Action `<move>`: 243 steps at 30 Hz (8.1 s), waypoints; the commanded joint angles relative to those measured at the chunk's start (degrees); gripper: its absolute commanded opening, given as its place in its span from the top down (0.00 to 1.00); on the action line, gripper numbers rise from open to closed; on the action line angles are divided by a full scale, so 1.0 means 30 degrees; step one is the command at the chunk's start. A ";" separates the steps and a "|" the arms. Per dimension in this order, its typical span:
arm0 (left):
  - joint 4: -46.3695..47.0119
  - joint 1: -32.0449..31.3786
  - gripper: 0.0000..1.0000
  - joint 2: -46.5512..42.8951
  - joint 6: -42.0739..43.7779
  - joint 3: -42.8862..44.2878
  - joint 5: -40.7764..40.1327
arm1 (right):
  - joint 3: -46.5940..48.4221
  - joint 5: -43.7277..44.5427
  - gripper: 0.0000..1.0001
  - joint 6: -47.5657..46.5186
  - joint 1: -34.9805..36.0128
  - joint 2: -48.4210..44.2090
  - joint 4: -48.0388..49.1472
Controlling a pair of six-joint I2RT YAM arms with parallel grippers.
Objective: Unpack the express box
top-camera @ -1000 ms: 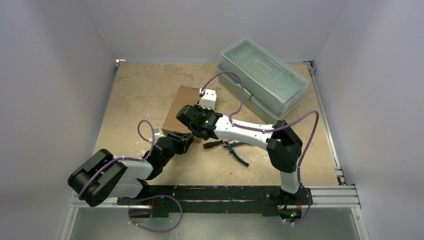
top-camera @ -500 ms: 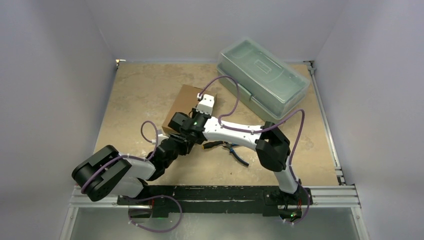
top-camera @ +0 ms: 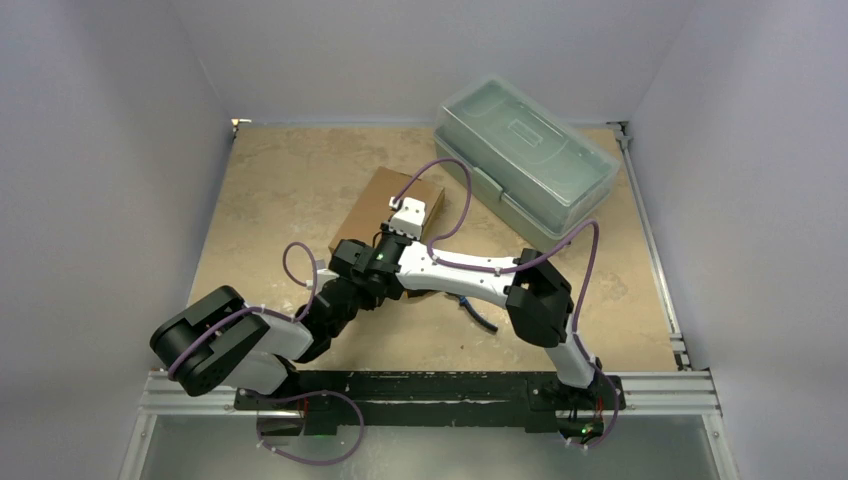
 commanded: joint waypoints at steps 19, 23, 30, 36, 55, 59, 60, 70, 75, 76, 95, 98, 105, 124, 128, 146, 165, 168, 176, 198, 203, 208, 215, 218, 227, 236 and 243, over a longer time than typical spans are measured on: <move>0.3968 0.0093 0.69 -0.0052 -0.0820 -0.0265 -0.0914 | 0.4947 0.1364 1.00 0.5290 0.2519 0.2921 -0.6859; 0.1737 0.0028 0.62 -0.1213 -0.0516 -0.0308 -0.0847 | 0.4598 0.1563 1.00 0.5699 0.2132 0.2115 -0.7121; -0.4863 0.0160 0.43 -0.5784 0.2532 0.0122 -0.0266 | 0.1586 0.1023 1.00 0.2417 0.0891 -0.0270 -0.2733; -1.5761 0.0254 0.42 -1.3632 0.4315 0.0356 -0.0870 | -0.0252 -0.0084 1.00 0.0925 -0.0318 -0.1630 -0.0680; -0.7021 0.2288 0.86 -0.8246 1.1159 0.3403 0.6557 | -0.3515 -0.1982 1.00 -0.4887 -0.1063 -0.4374 0.5864; -0.7394 0.2751 0.88 -0.7233 1.2868 0.4257 0.5864 | -0.3498 -0.2015 1.00 -0.5171 -0.1092 -0.4515 0.5924; -0.7634 0.2834 0.88 -0.6873 1.3447 0.4501 0.5769 | -0.3463 -0.2042 1.00 -0.5188 -0.1092 -0.4540 0.5909; -0.8512 0.3191 0.89 -0.4768 1.5987 0.3582 0.5086 | -0.2627 -0.2119 1.00 -0.6648 -0.1469 -0.5137 0.6413; -0.8596 0.3189 0.88 -0.5530 1.5889 0.2520 0.4593 | -0.2363 -0.2511 1.00 -0.8643 -0.1985 -0.5696 0.8097; -0.8828 0.3204 0.88 -0.5661 1.5974 0.2555 0.4500 | -0.2230 -0.2470 1.00 -0.8903 -0.2086 -0.5779 0.8191; -1.9421 0.4652 0.81 -0.7509 2.0891 1.0477 0.4403 | -1.2170 -0.5999 1.00 -1.9261 -0.4879 -1.3624 0.8669; -2.0649 0.4920 0.80 -0.7480 2.2573 1.2225 0.3635 | -1.2570 -0.4704 1.00 -2.0260 -0.5019 -1.3015 0.7894; -2.2640 0.4976 0.78 -0.8415 2.5813 1.4586 0.1132 | -1.2952 -0.9252 1.00 -2.5735 -0.6899 -1.2195 1.2005; -2.5314 0.4976 0.75 -1.2235 2.8240 1.4103 -0.1449 | -0.9799 -1.7476 1.00 -3.0637 -1.0777 -0.4774 1.4252; -2.5032 0.4976 0.74 -1.2208 2.8302 1.4073 -0.1307 | -0.9778 -1.6654 1.00 -3.0503 -1.0857 -0.3795 1.4632; -2.4328 0.4976 0.70 -1.1851 2.9363 1.4577 -0.0539 | -1.0953 -1.7389 0.44 -2.6490 -1.0798 -0.6426 1.5341; -2.2901 0.6805 0.62 -0.2190 2.6947 1.7921 0.5160 | -1.2410 -1.8794 0.18 -1.1841 -0.7772 -0.8500 1.7063; -2.2858 0.6848 0.59 -0.0648 2.7989 1.8451 0.4576 | -1.1447 -1.8815 0.23 -1.0753 -0.7772 -0.7645 1.5358; -2.1074 0.6851 0.59 0.0733 2.8827 1.7499 0.4223 | -1.1761 -1.8739 0.41 -1.0200 -0.7773 -0.7189 1.5807; -2.1084 0.8609 0.49 0.3823 2.8784 1.7505 0.3980 | -1.2322 -1.7970 0.65 -1.1042 -0.7787 -0.6853 1.5702; -2.1170 0.8609 0.50 0.3734 2.8746 1.7299 0.3726 | -1.2016 -1.7664 0.63 -1.1054 -0.7780 -0.6886 1.5529; -2.1111 0.8624 0.50 0.3703 2.8605 1.7215 0.3706 | -1.1614 -1.7895 0.57 -1.1046 -0.7775 -0.6372 1.5524; -2.1263 0.8653 0.50 0.3872 2.8415 1.7233 0.3373 | -1.2229 -1.7889 0.62 -1.0702 -0.7772 -0.6429 1.5583; -2.1467 0.8711 0.50 0.3987 2.8309 1.7341 0.2987 | -1.2883 -1.7941 0.64 -1.0538 -0.7773 -0.6894 1.5822; -2.1780 0.8858 0.50 0.4493 2.8095 1.7449 0.2611 | -1.4151 -1.7549 0.69 -1.0250 -0.7800 -0.7470 1.6090; -2.1794 0.8902 0.50 0.4439 2.8130 1.7405 0.2414 | -1.5197 -1.7110 0.69 -0.9809 -0.7838 -0.7830 1.6046; -2.1817 0.8931 0.50 0.4437 2.8158 1.7394 0.2267 | -1.7090 -1.7601 0.71 -0.9847 -0.8522 -0.8458 1.7322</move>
